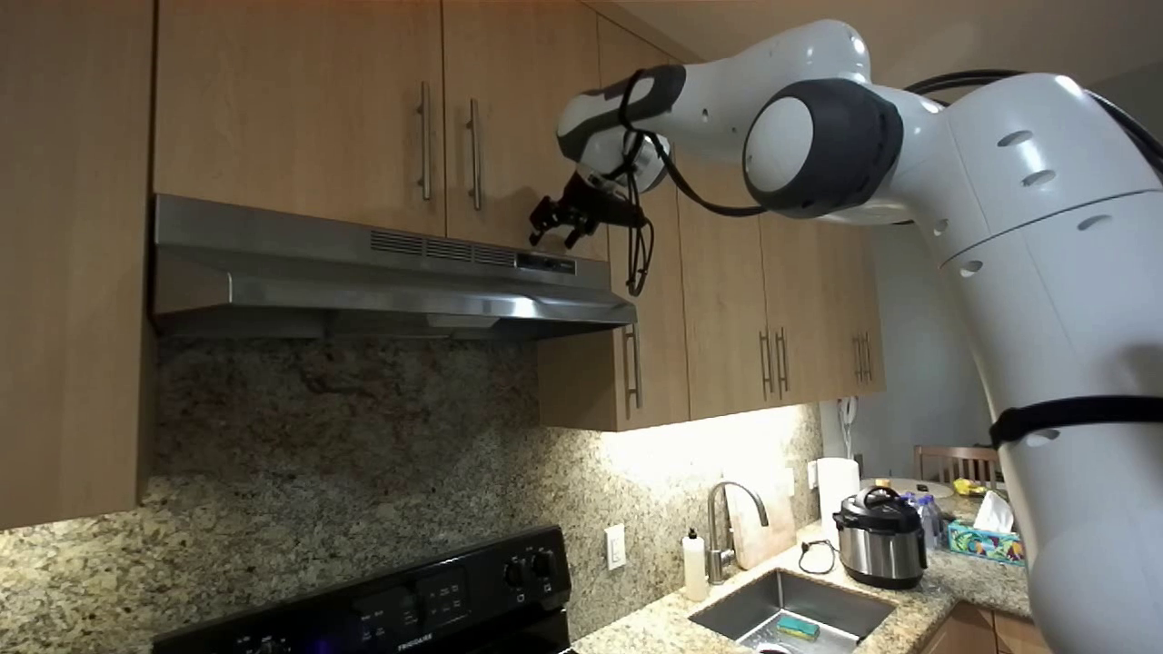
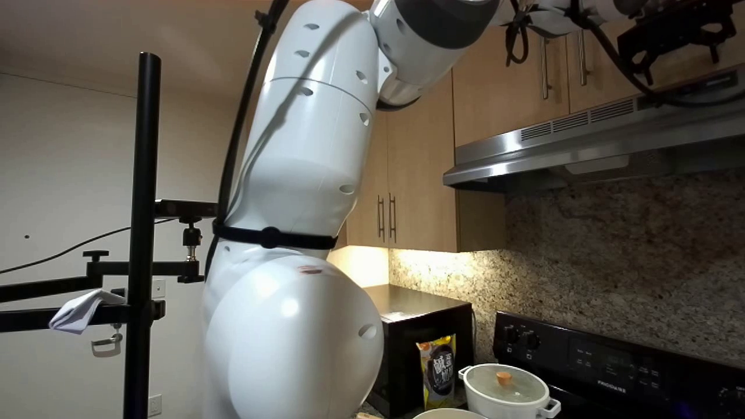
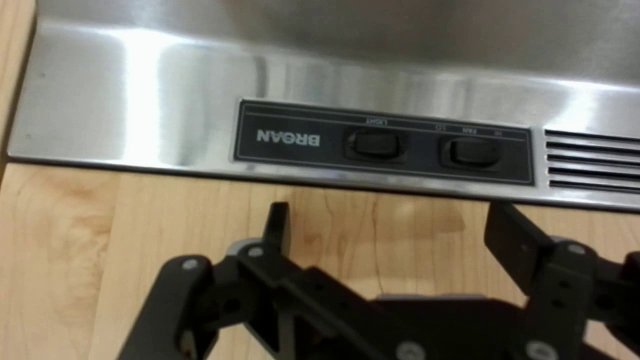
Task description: Turn on the light on top of the stove
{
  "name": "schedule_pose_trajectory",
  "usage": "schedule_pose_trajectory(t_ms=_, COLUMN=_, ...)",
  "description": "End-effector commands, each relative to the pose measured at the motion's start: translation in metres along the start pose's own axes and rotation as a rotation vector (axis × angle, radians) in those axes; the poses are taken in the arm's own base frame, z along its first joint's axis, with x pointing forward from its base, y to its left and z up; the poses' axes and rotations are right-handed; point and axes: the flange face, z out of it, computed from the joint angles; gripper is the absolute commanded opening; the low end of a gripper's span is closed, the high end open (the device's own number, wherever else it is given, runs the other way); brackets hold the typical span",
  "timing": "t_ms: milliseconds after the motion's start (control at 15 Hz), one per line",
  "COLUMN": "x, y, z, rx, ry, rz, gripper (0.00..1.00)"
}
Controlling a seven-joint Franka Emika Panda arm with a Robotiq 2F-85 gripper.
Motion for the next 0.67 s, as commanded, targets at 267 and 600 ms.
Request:
schedule_pose_trajectory(t_ms=267, x=0.0006, y=-0.0047, z=-0.0089, rx=-0.011, ry=0.037, rz=-0.015, gripper=1.00)
schedule_pose_trajectory(t_ms=600, x=0.0040, y=-0.0050, z=-0.0117, rx=-0.018, ry=0.060, rz=-0.016, gripper=1.00)
